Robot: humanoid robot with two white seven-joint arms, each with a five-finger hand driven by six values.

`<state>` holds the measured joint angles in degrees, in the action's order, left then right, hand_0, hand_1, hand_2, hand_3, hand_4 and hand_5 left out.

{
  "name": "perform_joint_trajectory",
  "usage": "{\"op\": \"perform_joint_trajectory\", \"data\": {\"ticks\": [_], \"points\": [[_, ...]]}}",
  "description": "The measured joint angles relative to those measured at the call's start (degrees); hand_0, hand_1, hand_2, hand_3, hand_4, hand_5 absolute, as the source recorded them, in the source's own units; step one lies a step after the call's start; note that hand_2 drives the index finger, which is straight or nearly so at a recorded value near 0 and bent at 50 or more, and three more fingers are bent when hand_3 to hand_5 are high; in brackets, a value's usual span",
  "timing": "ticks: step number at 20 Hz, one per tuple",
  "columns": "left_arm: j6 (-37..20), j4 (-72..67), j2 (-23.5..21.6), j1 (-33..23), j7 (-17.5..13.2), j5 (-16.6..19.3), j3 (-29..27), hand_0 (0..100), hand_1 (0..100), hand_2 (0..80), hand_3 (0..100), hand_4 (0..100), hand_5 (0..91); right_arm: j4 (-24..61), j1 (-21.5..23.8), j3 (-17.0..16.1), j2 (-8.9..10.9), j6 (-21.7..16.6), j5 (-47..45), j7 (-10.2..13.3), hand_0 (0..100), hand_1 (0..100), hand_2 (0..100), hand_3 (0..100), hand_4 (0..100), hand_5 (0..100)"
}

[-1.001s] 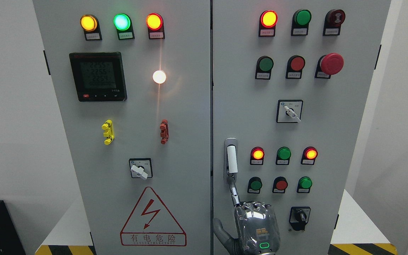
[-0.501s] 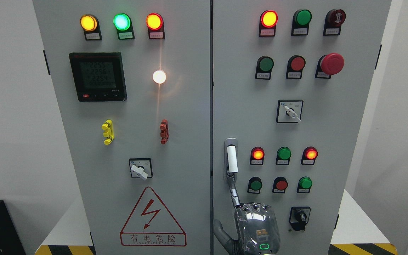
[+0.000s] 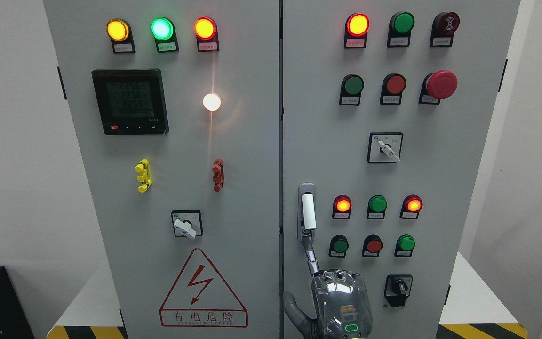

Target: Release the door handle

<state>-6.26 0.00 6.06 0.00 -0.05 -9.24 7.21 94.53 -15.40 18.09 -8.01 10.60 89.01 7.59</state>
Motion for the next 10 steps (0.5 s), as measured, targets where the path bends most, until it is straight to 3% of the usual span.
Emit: {"op": "perform_joint_trajectory", "data": {"ticks": [10], "points": [[0.0,0.0,0.0,0.0,0.0,-0.01,0.0,12,56,0.0,0,0,0.0,0.96,0.1,0.26,0.01,0.05,-0.05,-0.06,33,29,21,96,99,100]]}}
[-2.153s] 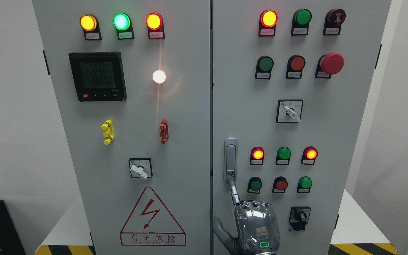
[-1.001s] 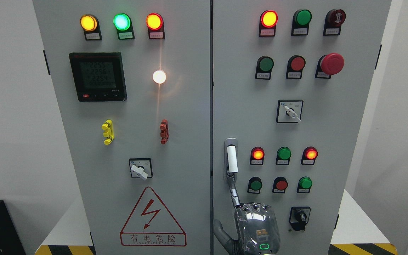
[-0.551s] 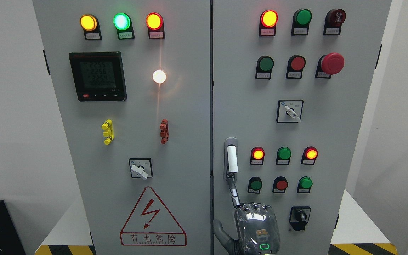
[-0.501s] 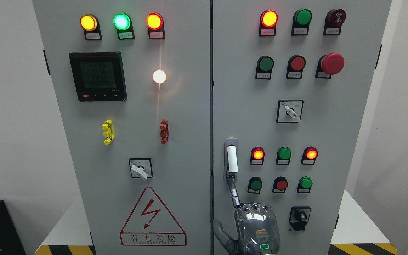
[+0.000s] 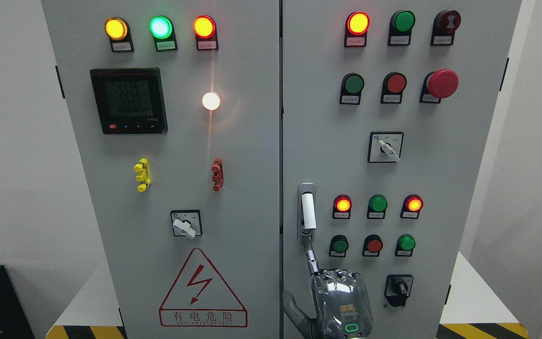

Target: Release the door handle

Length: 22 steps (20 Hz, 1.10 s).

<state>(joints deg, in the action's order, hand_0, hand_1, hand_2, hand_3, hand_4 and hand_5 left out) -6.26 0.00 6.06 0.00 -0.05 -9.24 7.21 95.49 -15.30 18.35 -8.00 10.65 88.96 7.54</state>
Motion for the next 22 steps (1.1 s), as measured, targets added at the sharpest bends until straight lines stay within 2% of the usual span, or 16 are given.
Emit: {"op": "perform_joint_trajectory", "data": {"ticks": [7,22], "points": [[0.0,0.0,0.0,0.0,0.0,0.0,0.0,12,56,0.0,0,0,0.0,0.31,0.01,0.09,0.0,0.02,-0.01,-0.03,34,29,27,94,99,100],[0.0,0.0,0.0,0.0,0.0,0.0,0.0,12,56,0.0,0,0,0.0,0.09,-0.06,0.14,0.0,-0.07,-0.01,0.37,34,30,28,91,98,100]]}}
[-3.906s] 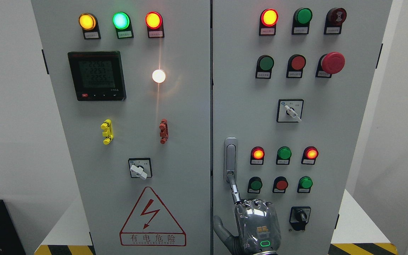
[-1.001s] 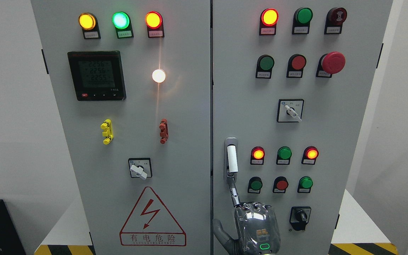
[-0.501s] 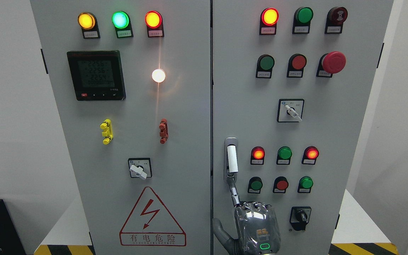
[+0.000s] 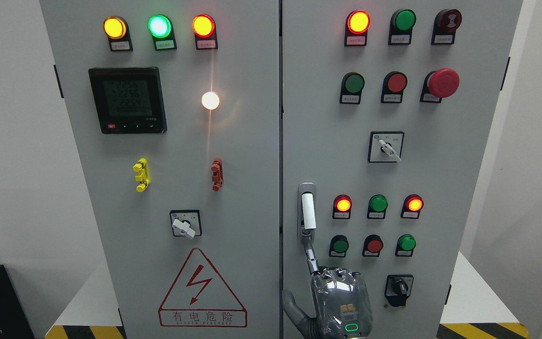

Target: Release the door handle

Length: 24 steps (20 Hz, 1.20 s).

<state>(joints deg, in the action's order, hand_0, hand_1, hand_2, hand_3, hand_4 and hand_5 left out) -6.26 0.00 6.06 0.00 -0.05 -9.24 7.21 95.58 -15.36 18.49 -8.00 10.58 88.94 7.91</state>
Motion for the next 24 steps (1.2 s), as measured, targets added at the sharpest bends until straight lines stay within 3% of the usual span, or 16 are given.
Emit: {"op": "perform_joint_trajectory", "data": {"ticks": [24], "points": [[0.0,0.0,0.0,0.0,0.0,0.0,0.0,12,56,0.0,0,0,0.0,4.07,-0.05,0.03,0.0,-0.07,-0.12,-0.31,34,31,30,91,98,100]]}}
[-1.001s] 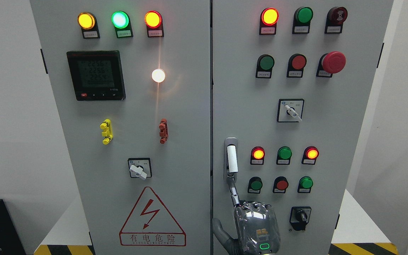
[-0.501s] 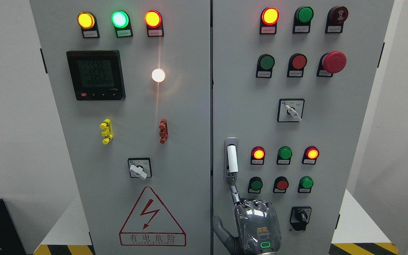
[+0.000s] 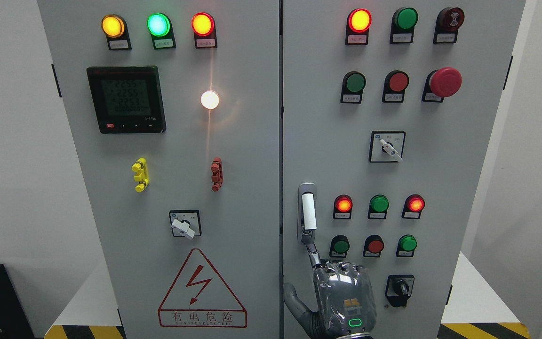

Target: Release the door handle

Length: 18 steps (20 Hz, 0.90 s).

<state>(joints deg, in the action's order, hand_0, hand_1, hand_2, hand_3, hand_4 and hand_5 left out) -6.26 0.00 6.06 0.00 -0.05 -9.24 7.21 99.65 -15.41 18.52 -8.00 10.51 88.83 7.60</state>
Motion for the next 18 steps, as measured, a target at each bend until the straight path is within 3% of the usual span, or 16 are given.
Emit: {"op": "perform_joint_trajectory", "data": {"ticks": [12,18], "points": [[0.0,0.0,0.0,0.0,0.0,0.0,0.0,12,56,0.0,0,0,0.0,1.67,0.77,0.07,-0.01,-0.25,-0.12,0.37,35,32,35,92,98,100],[0.0,0.0,0.0,0.0,0.0,0.0,0.0,12,56,0.0,0,0,0.0,2.74,1.14,0.02,0.08,-0.54,-0.26,0.03,39,33,47,97,98,100]]}}
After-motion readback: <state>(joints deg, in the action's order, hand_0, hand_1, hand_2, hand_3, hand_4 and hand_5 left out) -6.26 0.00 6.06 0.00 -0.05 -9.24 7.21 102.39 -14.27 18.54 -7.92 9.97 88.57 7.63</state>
